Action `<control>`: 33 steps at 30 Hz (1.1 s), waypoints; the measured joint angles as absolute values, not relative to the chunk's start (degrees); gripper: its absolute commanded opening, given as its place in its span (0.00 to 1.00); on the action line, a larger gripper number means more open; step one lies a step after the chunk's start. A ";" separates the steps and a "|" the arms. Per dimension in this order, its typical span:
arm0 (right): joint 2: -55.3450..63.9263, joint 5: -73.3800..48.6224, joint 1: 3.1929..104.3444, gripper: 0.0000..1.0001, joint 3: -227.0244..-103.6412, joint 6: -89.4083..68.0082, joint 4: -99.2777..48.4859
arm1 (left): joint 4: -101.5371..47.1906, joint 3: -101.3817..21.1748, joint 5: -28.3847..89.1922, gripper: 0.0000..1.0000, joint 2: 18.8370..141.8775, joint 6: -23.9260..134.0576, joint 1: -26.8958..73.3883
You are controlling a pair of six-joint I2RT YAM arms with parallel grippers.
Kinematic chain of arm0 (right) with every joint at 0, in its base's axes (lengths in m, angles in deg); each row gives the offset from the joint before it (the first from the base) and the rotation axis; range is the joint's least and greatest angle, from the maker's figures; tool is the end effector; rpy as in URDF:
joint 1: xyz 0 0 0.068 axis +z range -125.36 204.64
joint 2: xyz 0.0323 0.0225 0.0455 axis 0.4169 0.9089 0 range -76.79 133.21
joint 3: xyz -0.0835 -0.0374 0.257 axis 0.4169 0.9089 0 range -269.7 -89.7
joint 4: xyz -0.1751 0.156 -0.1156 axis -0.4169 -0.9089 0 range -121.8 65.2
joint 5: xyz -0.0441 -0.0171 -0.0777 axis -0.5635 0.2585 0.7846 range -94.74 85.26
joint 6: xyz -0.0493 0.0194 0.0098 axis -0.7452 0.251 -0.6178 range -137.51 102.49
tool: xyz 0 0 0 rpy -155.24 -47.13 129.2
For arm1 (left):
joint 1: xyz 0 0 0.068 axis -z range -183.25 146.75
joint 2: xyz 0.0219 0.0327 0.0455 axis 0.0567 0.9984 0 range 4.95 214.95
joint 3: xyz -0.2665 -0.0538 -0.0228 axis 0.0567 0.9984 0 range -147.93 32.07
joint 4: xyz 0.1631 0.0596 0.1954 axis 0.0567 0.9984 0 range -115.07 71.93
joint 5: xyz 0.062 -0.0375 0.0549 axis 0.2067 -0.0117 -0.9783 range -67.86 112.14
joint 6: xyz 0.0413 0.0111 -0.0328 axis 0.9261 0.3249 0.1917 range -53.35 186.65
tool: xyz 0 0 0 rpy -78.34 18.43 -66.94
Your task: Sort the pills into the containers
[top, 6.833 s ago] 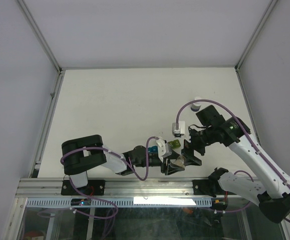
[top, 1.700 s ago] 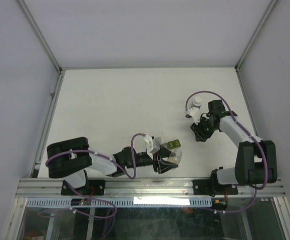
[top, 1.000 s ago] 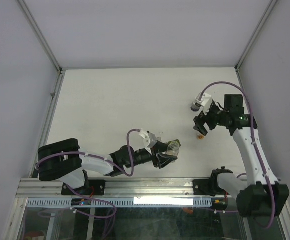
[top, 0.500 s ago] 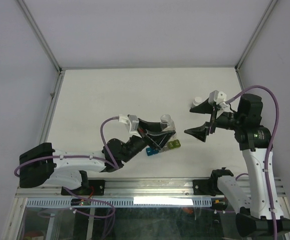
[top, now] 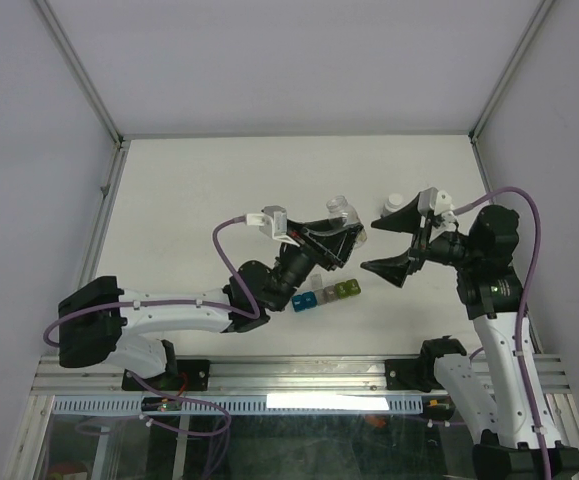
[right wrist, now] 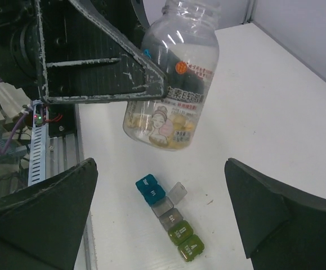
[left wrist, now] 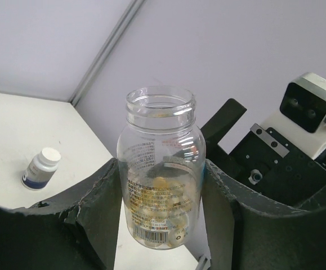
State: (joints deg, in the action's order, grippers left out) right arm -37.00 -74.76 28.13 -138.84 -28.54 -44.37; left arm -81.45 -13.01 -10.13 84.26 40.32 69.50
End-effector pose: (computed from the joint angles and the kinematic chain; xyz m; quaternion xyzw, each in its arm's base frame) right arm 0.1317 0.0415 0.3663 -0.4444 0.5769 0.4047 0.5530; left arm 0.1081 -0.2844 0.3239 -0.0006 0.5837 -0.5058 0.6352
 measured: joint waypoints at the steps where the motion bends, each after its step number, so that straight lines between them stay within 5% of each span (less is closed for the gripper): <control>1: -36.98 -74.32 28.59 0.98 -137.75 -27.08 -42.12 | -81.14 -14.00 -11.31 0.00 85.22 40.25 69.74; 7: -36.82 -70.52 30.62 0.97 -132.13 -18.31 -28.42 | -79.88 -18.57 -16.56 0.00 90.51 40.30 71.03; 12: -36.58 -66.45 31.28 0.84 -129.71 -13.48 -20.13 | -79.96 -20.99 -18.48 0.00 92.91 40.28 71.73; 16: -36.58 -64.46 31.69 0.71 -127.78 -10.51 -15.63 | -80.20 -23.20 -19.20 0.00 94.75 40.28 72.21; 20: -36.67 -64.18 31.93 0.44 -127.28 -9.18 -14.23 | -80.60 -24.47 -20.01 0.00 95.84 40.36 72.49; 25: -37.15 -63.63 32.06 0.14 -127.28 -8.37 -14.32 | -80.95 -24.90 -20.38 0.39 96.24 40.54 72.47; 29: -37.31 -63.65 32.06 0.09 -127.28 -8.56 -14.60 | -81.17 -24.77 -20.29 0.63 96.21 40.87 72.51; 33: -37.48 -63.68 32.08 0.07 -127.28 -9.02 -14.71 | -82.13 -22.35 -19.59 0.76 94.73 42.26 72.60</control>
State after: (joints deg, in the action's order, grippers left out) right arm -37.48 -63.68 32.08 -127.28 -9.02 -14.71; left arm -82.13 -22.35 -19.59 94.73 42.26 72.60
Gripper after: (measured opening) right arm 0.546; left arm 0.693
